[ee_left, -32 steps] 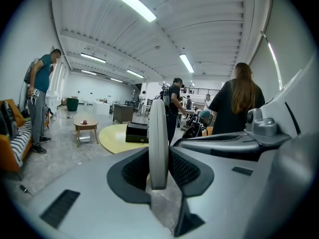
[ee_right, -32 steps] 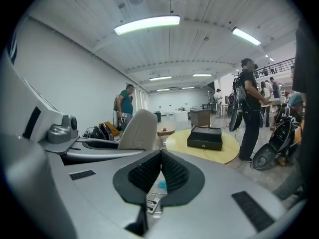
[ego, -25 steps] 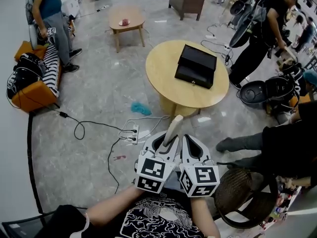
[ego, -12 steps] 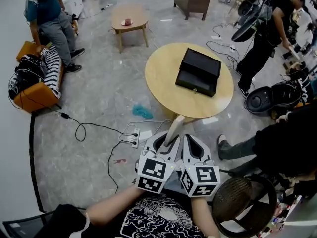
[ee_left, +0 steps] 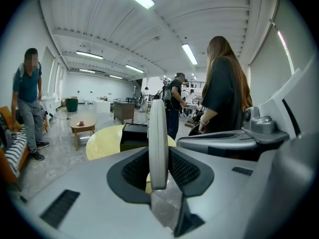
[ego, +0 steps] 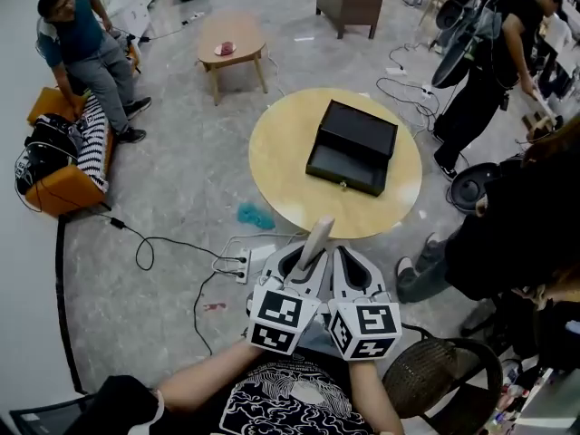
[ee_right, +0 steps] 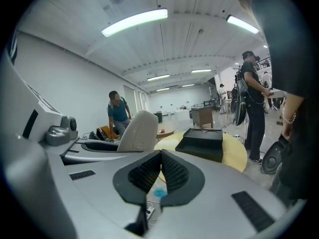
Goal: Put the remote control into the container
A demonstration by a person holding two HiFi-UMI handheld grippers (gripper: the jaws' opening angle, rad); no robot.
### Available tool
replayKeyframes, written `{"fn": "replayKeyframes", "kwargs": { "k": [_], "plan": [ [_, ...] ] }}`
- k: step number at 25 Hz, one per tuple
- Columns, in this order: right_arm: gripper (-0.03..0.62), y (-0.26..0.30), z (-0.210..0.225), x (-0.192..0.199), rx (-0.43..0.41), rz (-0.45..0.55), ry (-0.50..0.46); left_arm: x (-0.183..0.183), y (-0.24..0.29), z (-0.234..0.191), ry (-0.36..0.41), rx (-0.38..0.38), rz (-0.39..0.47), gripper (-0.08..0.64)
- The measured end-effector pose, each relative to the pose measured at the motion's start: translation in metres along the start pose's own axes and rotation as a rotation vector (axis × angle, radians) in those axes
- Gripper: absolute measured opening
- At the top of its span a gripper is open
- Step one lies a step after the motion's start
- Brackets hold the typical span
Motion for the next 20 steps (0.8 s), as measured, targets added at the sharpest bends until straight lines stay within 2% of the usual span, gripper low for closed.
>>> {"fn": "replayKeyframes", "kwargs": {
  "k": [20],
  "plan": [
    [0.021, 0.032, 0.113, -0.02, -0.062, -0.009, 0.039, -0.047, 0.098, 0.042, 0.024, -0.049, -0.028, 0.11]
  ]
}}
Point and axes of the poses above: the fingertips, and each gripper's own axes: y forward along the fingers, z to its right, x out of its underside, the point moved 10 cm from there along -y, backward along the fingers, and after that the axes turned 7 degrees about -y, right-handed, at the moved point
